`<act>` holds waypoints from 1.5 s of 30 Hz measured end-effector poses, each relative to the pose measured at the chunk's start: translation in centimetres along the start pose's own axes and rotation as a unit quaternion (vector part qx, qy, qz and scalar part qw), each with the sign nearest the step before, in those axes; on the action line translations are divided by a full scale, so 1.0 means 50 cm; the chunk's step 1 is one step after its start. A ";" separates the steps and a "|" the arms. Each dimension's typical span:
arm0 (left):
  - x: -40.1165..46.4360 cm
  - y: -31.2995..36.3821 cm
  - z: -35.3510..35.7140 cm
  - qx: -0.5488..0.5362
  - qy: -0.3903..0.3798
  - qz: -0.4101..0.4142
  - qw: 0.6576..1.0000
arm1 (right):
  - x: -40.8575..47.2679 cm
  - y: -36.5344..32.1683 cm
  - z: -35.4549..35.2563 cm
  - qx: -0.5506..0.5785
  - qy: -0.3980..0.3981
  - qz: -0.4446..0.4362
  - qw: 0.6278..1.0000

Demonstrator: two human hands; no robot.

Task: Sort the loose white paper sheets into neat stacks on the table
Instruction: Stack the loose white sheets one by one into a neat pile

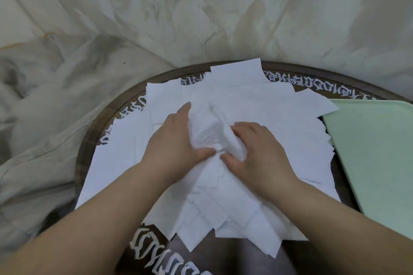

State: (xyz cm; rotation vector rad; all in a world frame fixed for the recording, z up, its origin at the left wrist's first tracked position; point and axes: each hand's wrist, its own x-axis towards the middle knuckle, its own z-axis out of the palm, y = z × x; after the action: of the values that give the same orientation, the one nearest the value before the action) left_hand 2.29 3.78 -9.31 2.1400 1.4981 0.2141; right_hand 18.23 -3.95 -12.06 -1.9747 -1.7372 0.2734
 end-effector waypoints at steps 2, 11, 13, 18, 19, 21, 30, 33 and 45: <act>0.005 -0.002 0.007 0.010 0.018 0.017 1.000 | 0.005 0.006 0.011 0.003 0.022 -0.037 0.999; -0.075 0.006 0.007 -0.099 0.212 0.098 0.967 | -0.041 -0.028 0.001 0.101 0.158 -0.127 0.974; -0.109 0.005 0.000 -0.166 0.216 0.081 0.959 | -0.074 -0.049 -0.005 0.122 0.114 -0.141 0.976; -0.184 0.016 -0.005 -0.462 0.126 -0.006 0.878 | -0.140 -0.090 -0.028 0.138 0.005 -0.151 0.979; -0.200 0.026 -0.011 -0.547 0.081 -0.024 0.833 | -0.148 -0.095 -0.035 0.121 -0.007 -0.149 0.981; -0.227 0.037 -0.013 -0.628 0.012 -0.029 0.777 | -0.165 -0.104 -0.048 0.076 -0.027 -0.147 0.986; -0.281 0.037 0.006 -0.660 0.065 -0.082 0.744 | -0.231 -0.100 -0.118 0.150 -0.058 -0.082 0.984; -0.296 0.030 0.015 -0.662 0.060 -0.075 0.743 | -0.233 -0.077 -0.139 0.255 0.050 0.061 0.964; -0.341 0.018 0.042 -0.630 -0.114 0.004 0.768 | -0.262 -0.111 -0.113 0.529 -0.035 0.192 0.826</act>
State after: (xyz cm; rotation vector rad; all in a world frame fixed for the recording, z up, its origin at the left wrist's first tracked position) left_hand -2.56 -12.68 -7.92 0.9924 0.7457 0.6973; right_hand 13.77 -17.57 -6.72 -1.3914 -0.8122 1.1674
